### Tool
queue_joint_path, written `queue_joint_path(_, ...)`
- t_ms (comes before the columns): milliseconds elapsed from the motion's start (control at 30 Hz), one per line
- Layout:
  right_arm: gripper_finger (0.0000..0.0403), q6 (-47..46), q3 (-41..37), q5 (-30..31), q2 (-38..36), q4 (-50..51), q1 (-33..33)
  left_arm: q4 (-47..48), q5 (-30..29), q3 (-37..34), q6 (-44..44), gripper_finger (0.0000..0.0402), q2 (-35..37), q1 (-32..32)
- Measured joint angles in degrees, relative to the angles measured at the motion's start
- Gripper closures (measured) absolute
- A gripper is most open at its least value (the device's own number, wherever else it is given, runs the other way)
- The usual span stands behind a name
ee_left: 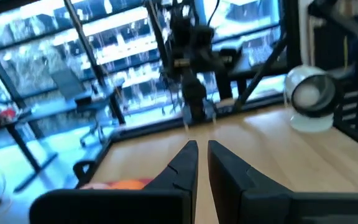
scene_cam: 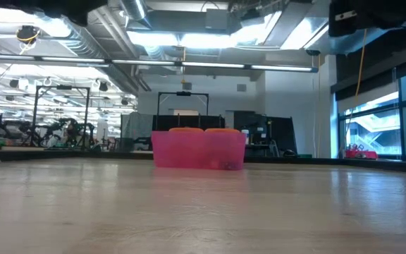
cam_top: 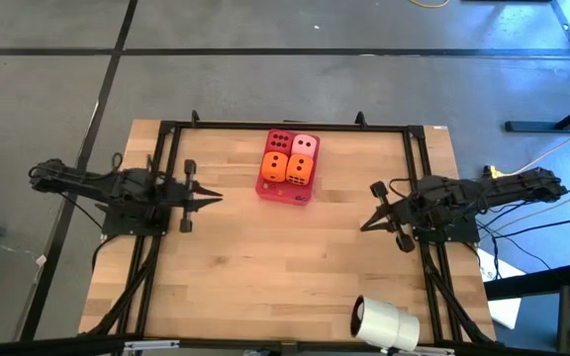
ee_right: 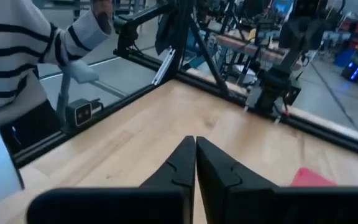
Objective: Pick & Place Dice
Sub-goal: Return to Home Position
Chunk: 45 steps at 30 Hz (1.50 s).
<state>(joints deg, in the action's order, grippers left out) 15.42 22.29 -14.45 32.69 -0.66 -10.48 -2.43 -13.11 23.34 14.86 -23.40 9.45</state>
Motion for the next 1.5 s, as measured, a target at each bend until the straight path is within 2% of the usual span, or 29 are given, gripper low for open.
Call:
queue_joint_path(267,0.0387,-8.7,-0.2,0.0,0.0,-0.2,0.0,0.7,4.0,-6.2,1.2,0.0370,10.0,0.0)
queue_joint_path(500,0.0387,-10.6,-0.2,0.0,0.0,-0.2,0.0,-1.3,6.4,-12.0,-0.5,0.0370,18.0,0.0)
queue_joint_path(700,0.0387,-13.1,-0.2,0.0,0.1,-0.2,0.0,-0.7,5.3,-16.1,-1.4,0.0370,23.3,0.0)
queue_joint_path(1033,0.0387,-16.4,-0.2,1.4,1.2,-0.3,0.0,-2.0,5.3,-19.5,-4.7,0.0370,23.0,0.0)
queue_joint_path(1267,0.0387,-8.9,-0.1,2.0,4.1,-3.9,0.0,-0.7,5.2,-19.5,-5.7,0.0370,22.9,0.0)
queue_joint_path(1367,0.0384,-10.6,-0.1,2.1,5.9,-5.5,0.0,-0.4,5.2,-19.5,-5.9,0.0370,22.9,0.0)
queue_joint_path(1500,0.0361,-10.6,-0.1,6.3,8.2,-6.6,0.0,-0.5,5.1,-19.5,-6.1,0.0370,22.9,0.0)
